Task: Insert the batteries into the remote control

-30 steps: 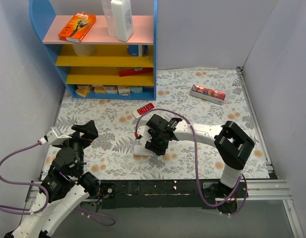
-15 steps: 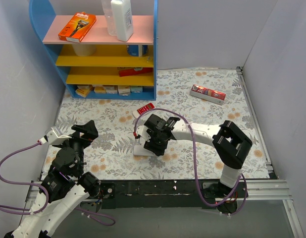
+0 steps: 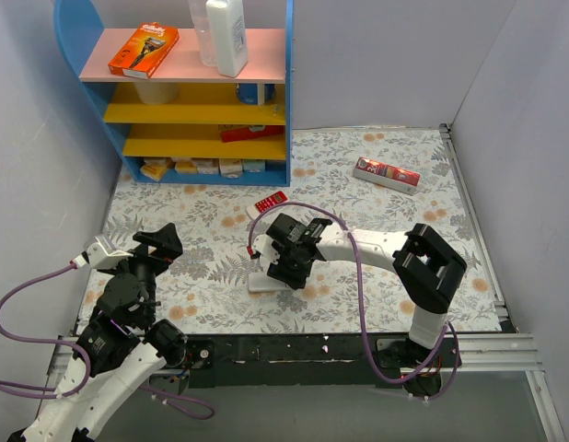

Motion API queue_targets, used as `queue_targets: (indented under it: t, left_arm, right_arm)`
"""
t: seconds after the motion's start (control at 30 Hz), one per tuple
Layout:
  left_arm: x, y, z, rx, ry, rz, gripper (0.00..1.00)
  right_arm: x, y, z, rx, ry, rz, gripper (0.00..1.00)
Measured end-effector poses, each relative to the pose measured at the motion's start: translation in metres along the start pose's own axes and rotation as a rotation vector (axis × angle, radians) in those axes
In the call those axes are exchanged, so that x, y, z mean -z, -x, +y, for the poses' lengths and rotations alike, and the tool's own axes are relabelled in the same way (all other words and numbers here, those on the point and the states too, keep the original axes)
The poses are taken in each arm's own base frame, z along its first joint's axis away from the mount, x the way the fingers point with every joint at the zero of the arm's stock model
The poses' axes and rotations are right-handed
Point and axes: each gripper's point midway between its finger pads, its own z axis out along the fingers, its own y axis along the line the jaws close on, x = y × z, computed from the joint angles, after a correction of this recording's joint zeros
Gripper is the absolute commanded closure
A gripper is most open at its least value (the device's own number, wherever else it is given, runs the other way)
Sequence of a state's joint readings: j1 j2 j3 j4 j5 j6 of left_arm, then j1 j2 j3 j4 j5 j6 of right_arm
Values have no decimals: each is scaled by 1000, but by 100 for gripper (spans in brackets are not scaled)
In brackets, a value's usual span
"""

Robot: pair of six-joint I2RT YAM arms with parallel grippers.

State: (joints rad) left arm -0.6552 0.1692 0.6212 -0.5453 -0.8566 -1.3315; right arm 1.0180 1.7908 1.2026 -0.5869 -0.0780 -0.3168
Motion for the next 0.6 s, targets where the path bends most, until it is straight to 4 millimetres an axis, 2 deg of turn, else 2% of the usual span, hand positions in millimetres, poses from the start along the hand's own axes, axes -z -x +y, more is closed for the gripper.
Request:
queue_targets:
  t: [0.37,0.6]
  left_arm:
    - [0,0,0,0,1,0,2]
    - [0,0,0,0,1,-1,2]
  right_arm:
    - [1,-4,0,5,-6,18,52]
    - [3,0,-1,35,-6,14,51]
